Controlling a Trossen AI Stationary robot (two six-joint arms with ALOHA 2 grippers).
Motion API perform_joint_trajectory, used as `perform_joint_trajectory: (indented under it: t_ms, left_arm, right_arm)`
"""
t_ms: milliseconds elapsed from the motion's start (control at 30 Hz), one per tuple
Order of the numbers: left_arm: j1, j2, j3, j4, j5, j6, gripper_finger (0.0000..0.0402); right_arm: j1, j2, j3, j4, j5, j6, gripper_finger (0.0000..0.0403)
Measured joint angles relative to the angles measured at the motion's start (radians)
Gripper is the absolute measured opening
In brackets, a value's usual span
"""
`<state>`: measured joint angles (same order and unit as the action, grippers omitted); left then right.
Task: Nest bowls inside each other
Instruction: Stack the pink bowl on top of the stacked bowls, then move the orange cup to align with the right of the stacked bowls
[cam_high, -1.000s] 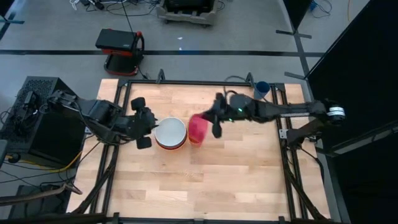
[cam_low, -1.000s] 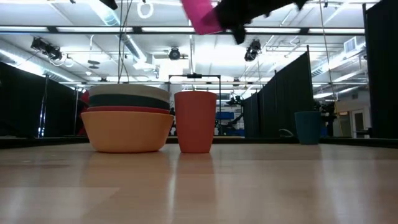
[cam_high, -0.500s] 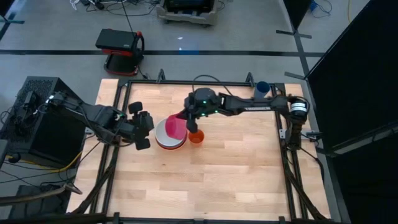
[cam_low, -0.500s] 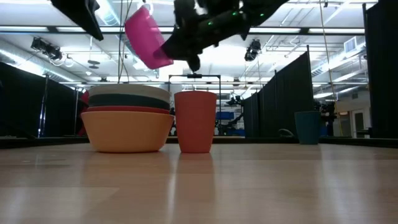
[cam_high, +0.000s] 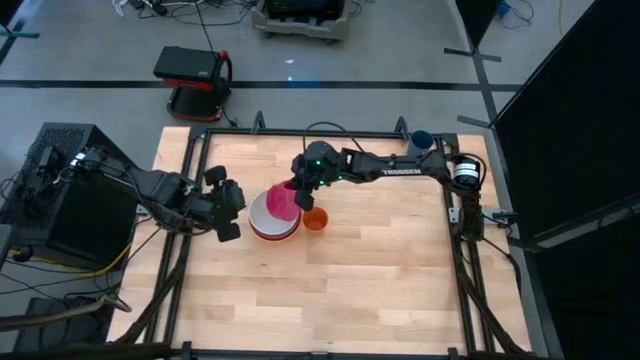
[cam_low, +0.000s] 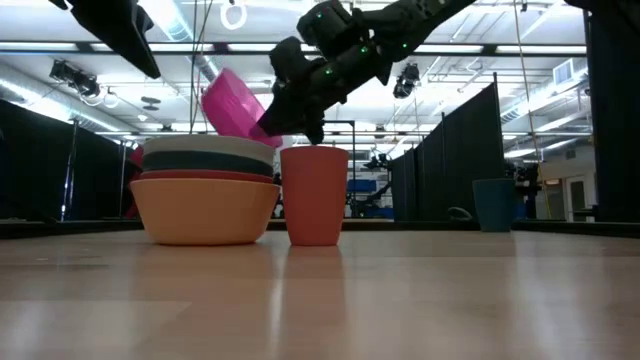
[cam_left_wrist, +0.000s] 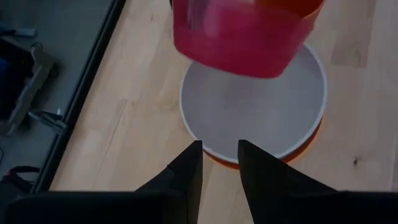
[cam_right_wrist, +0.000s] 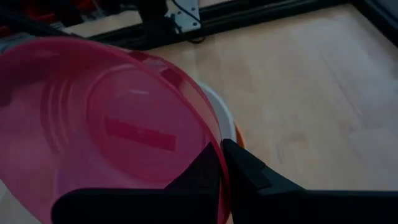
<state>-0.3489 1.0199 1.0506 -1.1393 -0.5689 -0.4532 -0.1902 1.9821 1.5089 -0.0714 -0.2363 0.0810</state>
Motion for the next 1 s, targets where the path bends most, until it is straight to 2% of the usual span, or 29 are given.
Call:
perform_joint_trajectory:
  t_ms: [333,733,1000]
  left_arm:
    - [0.000,0.000,-0.010,0.028,0.001,0.005,0.0104]
    - [0.000,0.000,-0.010,0.029,0.001,0.005,0.0104]
    - [0.000,0.000,-0.057,0.118,0.023,0.041,0.0109]
  right_arm:
    - [-0.003,0.012,0.000,-0.020,-0.002,-0.015,0.0009]
    - [-0.003,0.012,0.000,-0.008,-0.003,-0.006,0.0106]
    - [-0.002,-0.053,0.000,-0.205,0.021,-0.018,0.0124]
